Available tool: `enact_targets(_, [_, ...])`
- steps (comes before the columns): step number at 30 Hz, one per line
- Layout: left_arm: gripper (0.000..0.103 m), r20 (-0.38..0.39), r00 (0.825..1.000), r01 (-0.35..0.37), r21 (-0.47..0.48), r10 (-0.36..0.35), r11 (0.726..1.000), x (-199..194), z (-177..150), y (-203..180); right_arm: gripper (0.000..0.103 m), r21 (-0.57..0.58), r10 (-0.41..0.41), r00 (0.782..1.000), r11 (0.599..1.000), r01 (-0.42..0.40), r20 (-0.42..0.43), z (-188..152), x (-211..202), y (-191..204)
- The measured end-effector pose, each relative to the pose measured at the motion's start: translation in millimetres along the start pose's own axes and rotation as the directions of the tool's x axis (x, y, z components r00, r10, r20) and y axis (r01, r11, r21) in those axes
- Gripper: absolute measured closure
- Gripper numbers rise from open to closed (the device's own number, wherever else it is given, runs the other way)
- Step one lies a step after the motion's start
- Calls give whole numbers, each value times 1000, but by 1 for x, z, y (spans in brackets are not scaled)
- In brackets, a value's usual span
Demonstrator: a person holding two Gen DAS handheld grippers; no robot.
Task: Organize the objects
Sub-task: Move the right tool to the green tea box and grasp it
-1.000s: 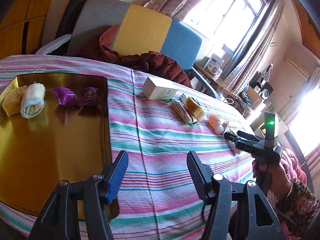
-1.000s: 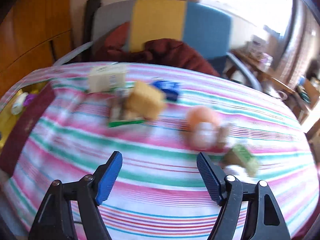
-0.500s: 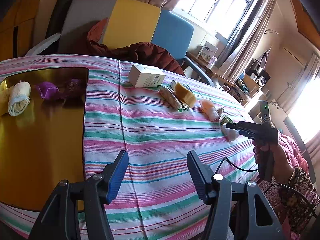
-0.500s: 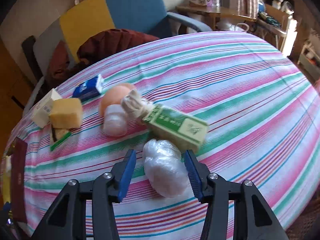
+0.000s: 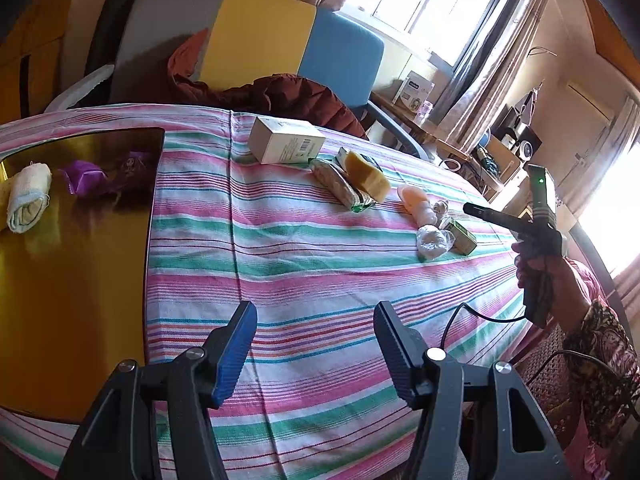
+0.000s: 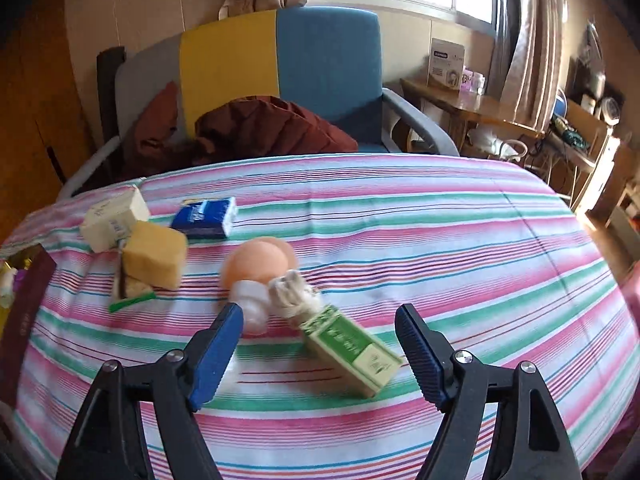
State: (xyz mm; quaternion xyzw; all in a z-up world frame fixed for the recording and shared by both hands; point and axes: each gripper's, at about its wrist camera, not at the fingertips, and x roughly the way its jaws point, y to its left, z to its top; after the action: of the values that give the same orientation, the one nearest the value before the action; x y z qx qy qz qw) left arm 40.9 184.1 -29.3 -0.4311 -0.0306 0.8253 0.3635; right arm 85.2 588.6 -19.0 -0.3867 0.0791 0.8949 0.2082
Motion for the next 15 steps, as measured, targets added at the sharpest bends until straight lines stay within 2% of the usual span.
enact_targets(3, [41,-8,1000,-1,18,2,1000,3,-1,-5,23,-69,-24,999,997,22,-28,-2,18,-11])
enact_targets(8, [41,-30,1000,8,26,-7,1000,11,-3,-12,25,-60,-6,994,998,0,-106,-4,40,-14])
enact_targets(14, [41,-63,998,15,46,-12,999,21,-6,-19,51,-82,5,982,996,-20,-188,-12,49,-4])
enact_targets(15, [41,-69,998,15,50,-12,999,23,-6,-21,59,-83,10,981,996,-27,-195,-13,50,-3])
